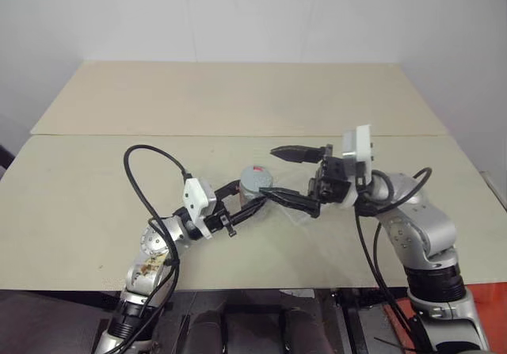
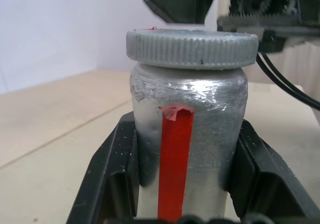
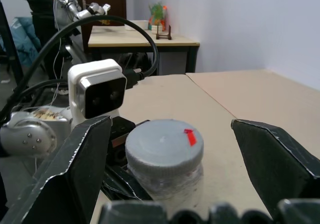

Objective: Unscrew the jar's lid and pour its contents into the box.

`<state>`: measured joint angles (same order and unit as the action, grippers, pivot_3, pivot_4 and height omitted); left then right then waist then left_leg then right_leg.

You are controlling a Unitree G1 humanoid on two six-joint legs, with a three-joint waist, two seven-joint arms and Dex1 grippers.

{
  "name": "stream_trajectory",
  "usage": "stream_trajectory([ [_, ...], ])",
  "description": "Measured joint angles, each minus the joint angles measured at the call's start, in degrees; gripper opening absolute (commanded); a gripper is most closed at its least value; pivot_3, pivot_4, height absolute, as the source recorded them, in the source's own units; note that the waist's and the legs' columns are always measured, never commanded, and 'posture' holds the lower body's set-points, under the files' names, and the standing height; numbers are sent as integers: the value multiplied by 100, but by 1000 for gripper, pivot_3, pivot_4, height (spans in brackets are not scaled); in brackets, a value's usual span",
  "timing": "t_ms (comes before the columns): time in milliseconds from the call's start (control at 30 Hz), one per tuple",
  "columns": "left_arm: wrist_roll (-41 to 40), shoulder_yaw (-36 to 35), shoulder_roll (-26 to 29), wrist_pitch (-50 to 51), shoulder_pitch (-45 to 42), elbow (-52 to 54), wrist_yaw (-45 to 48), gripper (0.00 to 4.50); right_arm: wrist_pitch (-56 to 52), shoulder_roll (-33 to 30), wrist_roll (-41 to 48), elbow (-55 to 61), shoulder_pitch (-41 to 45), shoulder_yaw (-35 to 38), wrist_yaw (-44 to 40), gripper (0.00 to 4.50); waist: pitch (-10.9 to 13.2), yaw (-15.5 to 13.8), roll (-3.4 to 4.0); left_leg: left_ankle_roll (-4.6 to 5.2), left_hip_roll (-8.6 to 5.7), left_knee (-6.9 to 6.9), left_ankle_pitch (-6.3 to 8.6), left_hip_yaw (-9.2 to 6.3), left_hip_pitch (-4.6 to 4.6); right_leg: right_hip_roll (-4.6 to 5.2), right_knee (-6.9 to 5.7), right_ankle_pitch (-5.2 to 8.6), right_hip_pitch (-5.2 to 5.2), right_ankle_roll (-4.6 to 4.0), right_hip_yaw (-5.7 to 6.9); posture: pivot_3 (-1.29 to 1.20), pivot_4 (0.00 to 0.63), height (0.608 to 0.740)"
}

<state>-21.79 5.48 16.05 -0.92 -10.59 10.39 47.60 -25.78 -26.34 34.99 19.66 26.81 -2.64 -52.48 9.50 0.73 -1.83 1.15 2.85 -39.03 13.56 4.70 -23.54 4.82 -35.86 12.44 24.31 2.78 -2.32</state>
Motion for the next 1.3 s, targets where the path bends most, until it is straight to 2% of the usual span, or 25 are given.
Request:
stream_trajectory([
  [533,132,107,-162,-25,-244,-89,-78,1914,31,386,-683,-404,409,-517,432,4456,0,0,0,0,-1,0,0,0,-1,-1,0,0,1,0,0,0,150,740],
  [1300,34,-181,-51,-171,-482,-486,142,1914,181,-110,-655,-244,-45,42,382,4456,0,1,0,0,-1,0,0,1,-1,-1,1,0,0,0,0,0,150,740],
])
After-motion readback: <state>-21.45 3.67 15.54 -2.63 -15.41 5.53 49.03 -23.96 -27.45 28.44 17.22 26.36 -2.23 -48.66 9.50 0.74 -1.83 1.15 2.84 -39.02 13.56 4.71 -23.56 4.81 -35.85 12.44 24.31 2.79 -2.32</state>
